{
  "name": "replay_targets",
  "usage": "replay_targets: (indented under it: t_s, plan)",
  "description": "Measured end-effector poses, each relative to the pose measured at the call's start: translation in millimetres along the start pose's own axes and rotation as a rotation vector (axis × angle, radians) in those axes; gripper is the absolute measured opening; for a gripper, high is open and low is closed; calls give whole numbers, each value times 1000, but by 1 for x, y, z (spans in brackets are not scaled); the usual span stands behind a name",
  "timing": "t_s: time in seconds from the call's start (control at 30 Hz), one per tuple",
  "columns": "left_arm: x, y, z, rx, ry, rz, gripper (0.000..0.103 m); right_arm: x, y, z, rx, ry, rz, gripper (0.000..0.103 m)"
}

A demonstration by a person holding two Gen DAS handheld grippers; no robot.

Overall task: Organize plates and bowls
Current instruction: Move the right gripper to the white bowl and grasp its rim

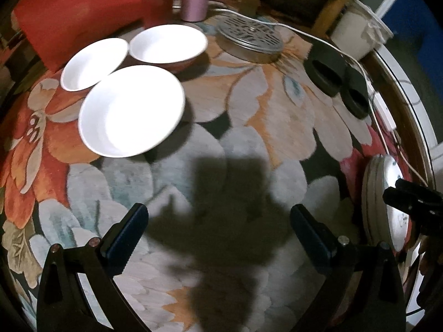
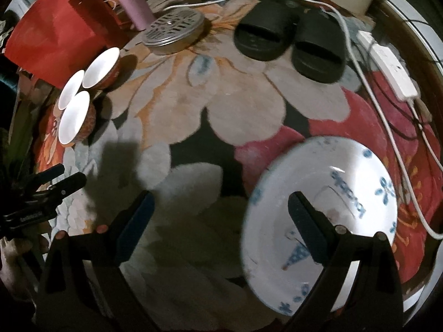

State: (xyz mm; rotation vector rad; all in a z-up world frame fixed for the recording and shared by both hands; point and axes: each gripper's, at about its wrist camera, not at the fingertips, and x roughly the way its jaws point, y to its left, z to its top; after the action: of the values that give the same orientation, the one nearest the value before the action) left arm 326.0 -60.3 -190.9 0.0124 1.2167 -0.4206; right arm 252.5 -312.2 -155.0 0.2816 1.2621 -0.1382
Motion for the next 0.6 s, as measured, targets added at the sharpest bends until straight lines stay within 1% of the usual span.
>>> replay_targets:
  t_s: [0.23, 0.33, 0.47, 0.6]
  plan:
    - [-8, 34, 7, -76, -39, 18, 102, 18, 31, 22, -33, 25, 51, 98]
    - [-12, 52, 9, -106, -58, 37, 102, 28, 50, 34, -52, 30, 79, 98]
    - [-13, 81, 14, -164, -65, 61, 102, 44, 87, 53, -102, 36, 111, 98]
    - [-15, 111, 25, -232, -85, 64, 102, 59, 124, 70, -151, 24, 155, 98]
